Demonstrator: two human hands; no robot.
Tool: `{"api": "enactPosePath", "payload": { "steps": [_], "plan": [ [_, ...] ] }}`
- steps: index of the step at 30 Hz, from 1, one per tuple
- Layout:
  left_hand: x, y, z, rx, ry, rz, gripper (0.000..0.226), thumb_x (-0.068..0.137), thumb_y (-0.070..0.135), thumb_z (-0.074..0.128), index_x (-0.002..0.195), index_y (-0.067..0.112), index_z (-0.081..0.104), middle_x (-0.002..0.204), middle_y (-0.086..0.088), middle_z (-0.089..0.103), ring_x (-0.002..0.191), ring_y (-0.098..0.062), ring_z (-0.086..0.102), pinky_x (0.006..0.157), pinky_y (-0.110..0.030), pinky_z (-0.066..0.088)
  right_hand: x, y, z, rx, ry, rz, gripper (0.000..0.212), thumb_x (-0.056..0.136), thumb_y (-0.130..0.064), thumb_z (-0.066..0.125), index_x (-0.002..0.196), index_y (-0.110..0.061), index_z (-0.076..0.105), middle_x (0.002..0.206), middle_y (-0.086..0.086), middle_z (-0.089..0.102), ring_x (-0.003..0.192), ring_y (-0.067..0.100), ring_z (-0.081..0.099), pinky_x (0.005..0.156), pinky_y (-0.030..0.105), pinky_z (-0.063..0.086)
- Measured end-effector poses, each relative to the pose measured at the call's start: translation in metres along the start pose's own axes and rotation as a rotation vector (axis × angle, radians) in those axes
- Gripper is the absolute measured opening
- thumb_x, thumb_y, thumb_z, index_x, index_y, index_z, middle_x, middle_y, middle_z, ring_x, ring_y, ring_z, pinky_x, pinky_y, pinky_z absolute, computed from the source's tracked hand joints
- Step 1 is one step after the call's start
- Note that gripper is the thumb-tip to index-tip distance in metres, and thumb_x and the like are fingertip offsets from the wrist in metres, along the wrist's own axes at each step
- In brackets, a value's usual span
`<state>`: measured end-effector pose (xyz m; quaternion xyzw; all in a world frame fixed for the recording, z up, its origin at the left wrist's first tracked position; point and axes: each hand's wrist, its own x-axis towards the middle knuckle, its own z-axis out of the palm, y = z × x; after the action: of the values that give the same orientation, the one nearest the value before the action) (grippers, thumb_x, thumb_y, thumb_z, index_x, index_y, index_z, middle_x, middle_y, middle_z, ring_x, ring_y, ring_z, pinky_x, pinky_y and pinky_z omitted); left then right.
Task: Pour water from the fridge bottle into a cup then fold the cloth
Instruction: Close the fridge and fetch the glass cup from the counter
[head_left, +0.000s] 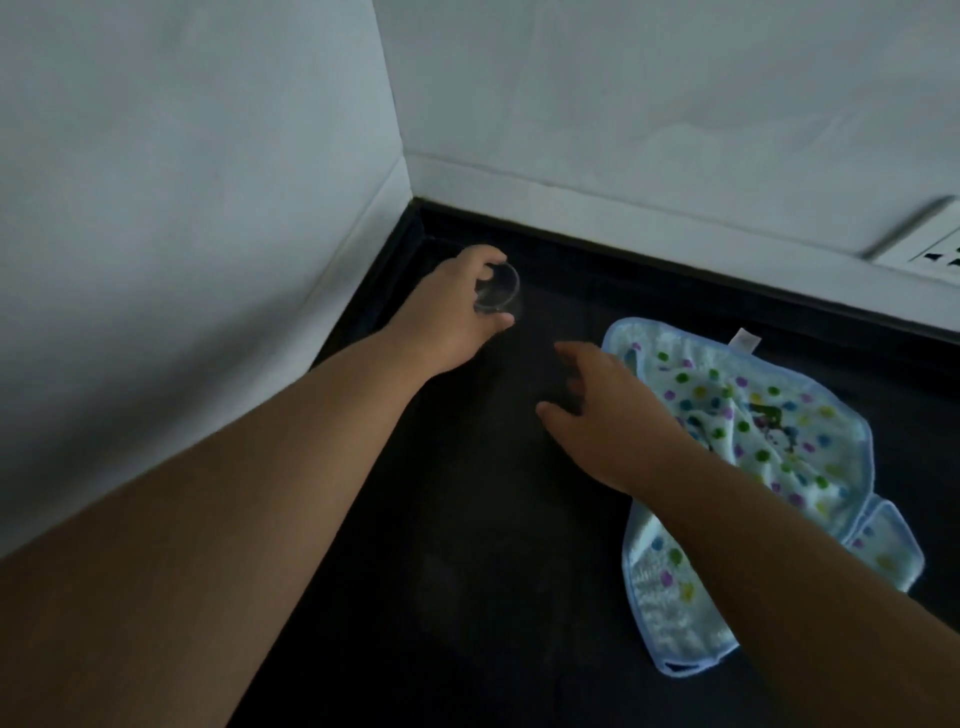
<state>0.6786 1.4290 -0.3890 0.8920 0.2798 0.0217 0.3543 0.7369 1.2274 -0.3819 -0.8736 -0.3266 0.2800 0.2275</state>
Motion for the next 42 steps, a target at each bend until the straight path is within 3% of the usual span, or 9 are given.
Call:
{"api": "enactPosePath", "payload": {
  "steps": [3, 5, 7, 12, 15, 18, 27, 31, 42],
  "plan": [
    [-0.040, 0.029, -0.009, -0.027, -0.109, 0.122, 0.075, 0.089, 0.029, 0.082, 0.152, 0.032, 0.043, 0.146, 0.011, 0.057, 0.125, -0.003, 0.057, 0.102, -0.021, 0.048, 0.000, -0.004, -0.010, 0.241, 0.003, -0.010, 0.093, 0.090, -0.025, 0.079, 0.163, -0.030, 0.021, 0.155, -0.008, 0.048, 0.126, 0.006, 0.059, 0.103, 0.026, 0.052],
    [-0.064, 0.044, -0.015, -0.050, -0.142, 0.168, 0.076, 0.088, 0.027, 0.082, 0.153, 0.030, 0.042, 0.142, 0.017, 0.058, 0.121, 0.004, 0.056, 0.093, -0.005, 0.045, -0.009, -0.009, -0.019, 0.329, -0.003, -0.043, 0.096, 0.086, -0.015, 0.082, 0.162, -0.028, 0.025, 0.132, -0.021, 0.056, 0.109, -0.004, 0.063, 0.094, 0.014, 0.053],
    [-0.084, 0.056, -0.019, -0.042, -0.158, 0.189, 0.073, 0.088, 0.027, 0.082, 0.150, 0.029, 0.043, 0.137, 0.017, 0.060, 0.115, 0.007, 0.057, 0.088, 0.002, 0.045, -0.022, -0.013, -0.028, 0.328, 0.000, -0.103, 0.094, 0.082, -0.010, 0.084, 0.159, -0.027, 0.033, 0.118, -0.025, 0.058, 0.106, -0.003, 0.064, 0.096, 0.019, 0.054],
    [-0.126, 0.074, -0.030, -0.156, -0.166, 0.155, 0.083, 0.087, 0.019, 0.084, 0.155, 0.036, 0.039, 0.146, 0.019, 0.057, 0.127, 0.005, 0.060, 0.107, -0.025, 0.052, -0.063, -0.016, -0.037, 0.463, 0.038, -0.169, 0.059, 0.083, -0.008, 0.083, 0.127, -0.041, 0.061, 0.112, -0.015, 0.072, 0.105, 0.004, 0.071, 0.097, 0.037, 0.058],
    [-0.155, 0.089, -0.036, -0.295, -0.118, 0.100, 0.078, 0.089, 0.019, 0.083, 0.154, 0.035, 0.043, 0.139, 0.029, 0.055, 0.122, 0.014, 0.059, 0.098, -0.010, 0.051, -0.088, -0.010, -0.037, 0.616, 0.052, -0.088, 0.056, 0.079, -0.012, 0.088, 0.124, -0.034, 0.064, 0.112, -0.010, 0.075, 0.102, 0.010, 0.074, 0.096, 0.046, 0.061],
    [-0.183, 0.102, -0.034, -0.166, -0.036, 0.108, 0.043, 0.092, 0.035, 0.078, 0.133, 0.032, 0.066, 0.118, 0.023, 0.072, 0.106, 0.016, 0.064, 0.088, 0.000, 0.047, -0.114, -0.006, -0.042, 0.694, 0.065, -0.046, 0.060, 0.073, -0.015, 0.089, 0.124, -0.034, 0.063, 0.117, -0.011, 0.075, 0.104, 0.013, 0.076, 0.097, 0.048, 0.060],
    [-0.251, 0.156, -0.010, -0.137, 0.032, 0.138, 0.008, 0.101, 0.033, 0.065, 0.109, 0.030, 0.067, 0.090, 0.022, 0.070, 0.089, 0.010, 0.068, 0.079, -0.009, 0.052, -0.200, 0.004, -0.075, 0.594, 0.094, -0.043, 0.060, 0.083, -0.011, 0.086, 0.129, -0.035, 0.056, 0.129, -0.021, 0.064, 0.099, 0.000, 0.074, 0.090, 0.032, 0.060],
    [-0.276, 0.182, -0.008, -0.243, -0.008, 0.151, 0.009, 0.104, 0.029, 0.061, 0.111, 0.026, 0.065, 0.096, 0.013, 0.072, 0.090, 0.003, 0.072, 0.083, -0.027, 0.062, -0.237, 0.005, -0.093, 0.561, 0.130, -0.064, 0.062, 0.083, -0.010, 0.087, 0.130, -0.036, 0.055, 0.130, -0.022, 0.063, 0.102, -0.002, 0.072, 0.087, 0.024, 0.060],
    [-0.295, 0.208, -0.031, -0.290, -0.254, 0.369, 0.007, 0.105, 0.026, 0.059, 0.111, 0.027, 0.062, 0.100, 0.009, 0.075, 0.092, 0.000, 0.075, 0.088, -0.036, 0.063, -0.320, -0.016, -0.102, 0.596, 0.393, 0.094, 0.065, 0.080, -0.018, 0.090, 0.136, -0.026, 0.057, 0.125, -0.013, 0.068, 0.100, 0.001, 0.074, 0.089, 0.033, 0.063]
  ]
}}
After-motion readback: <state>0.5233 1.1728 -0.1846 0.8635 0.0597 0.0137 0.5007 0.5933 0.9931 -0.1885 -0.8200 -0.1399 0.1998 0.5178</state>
